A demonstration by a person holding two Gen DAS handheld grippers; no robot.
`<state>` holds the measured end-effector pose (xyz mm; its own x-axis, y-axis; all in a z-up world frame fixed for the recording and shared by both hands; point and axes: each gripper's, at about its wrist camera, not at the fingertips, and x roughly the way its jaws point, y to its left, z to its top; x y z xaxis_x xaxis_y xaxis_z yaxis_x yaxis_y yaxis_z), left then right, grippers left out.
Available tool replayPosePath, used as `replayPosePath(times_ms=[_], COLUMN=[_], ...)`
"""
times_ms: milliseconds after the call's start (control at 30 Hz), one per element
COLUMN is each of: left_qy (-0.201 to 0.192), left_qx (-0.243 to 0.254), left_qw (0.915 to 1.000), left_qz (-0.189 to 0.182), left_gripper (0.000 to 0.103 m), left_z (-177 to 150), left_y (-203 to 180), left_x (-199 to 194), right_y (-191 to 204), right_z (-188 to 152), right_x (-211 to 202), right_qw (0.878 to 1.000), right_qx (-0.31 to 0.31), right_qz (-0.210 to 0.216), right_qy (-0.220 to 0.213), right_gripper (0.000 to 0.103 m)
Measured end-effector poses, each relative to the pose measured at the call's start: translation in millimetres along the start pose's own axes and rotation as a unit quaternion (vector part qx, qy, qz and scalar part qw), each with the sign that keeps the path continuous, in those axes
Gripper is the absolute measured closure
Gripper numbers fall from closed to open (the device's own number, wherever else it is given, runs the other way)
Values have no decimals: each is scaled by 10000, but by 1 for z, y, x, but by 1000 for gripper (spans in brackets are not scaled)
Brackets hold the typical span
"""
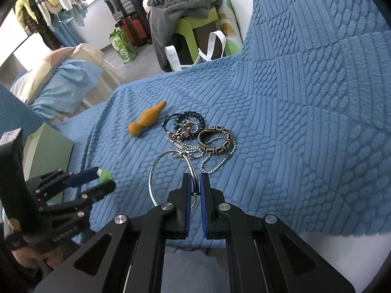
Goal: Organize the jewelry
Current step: 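Carry the green charm and silver ring with both tools over the box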
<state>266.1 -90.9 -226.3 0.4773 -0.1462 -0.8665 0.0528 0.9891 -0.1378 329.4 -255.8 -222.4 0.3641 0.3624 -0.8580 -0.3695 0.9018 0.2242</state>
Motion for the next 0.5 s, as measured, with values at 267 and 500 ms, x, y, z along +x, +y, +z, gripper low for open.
replayPosePath(times_ms=[267, 500], left_qy=[-236, -510], left_qx=[-420, -862], left_qw=[9988, 9949], left_qz=[-43, -68], left_gripper=[65, 65], left_z=[-7, -6], left_y=[24, 50], left_x=[-43, -84], right_y=[21, 47], right_z=[-10, -6], right_x=[-13, -29], right_qw=[9999, 9994], right_qx=[-73, -183], right_qz=[-58, -111], right_qy=[-88, -280], right_gripper=[99, 99])
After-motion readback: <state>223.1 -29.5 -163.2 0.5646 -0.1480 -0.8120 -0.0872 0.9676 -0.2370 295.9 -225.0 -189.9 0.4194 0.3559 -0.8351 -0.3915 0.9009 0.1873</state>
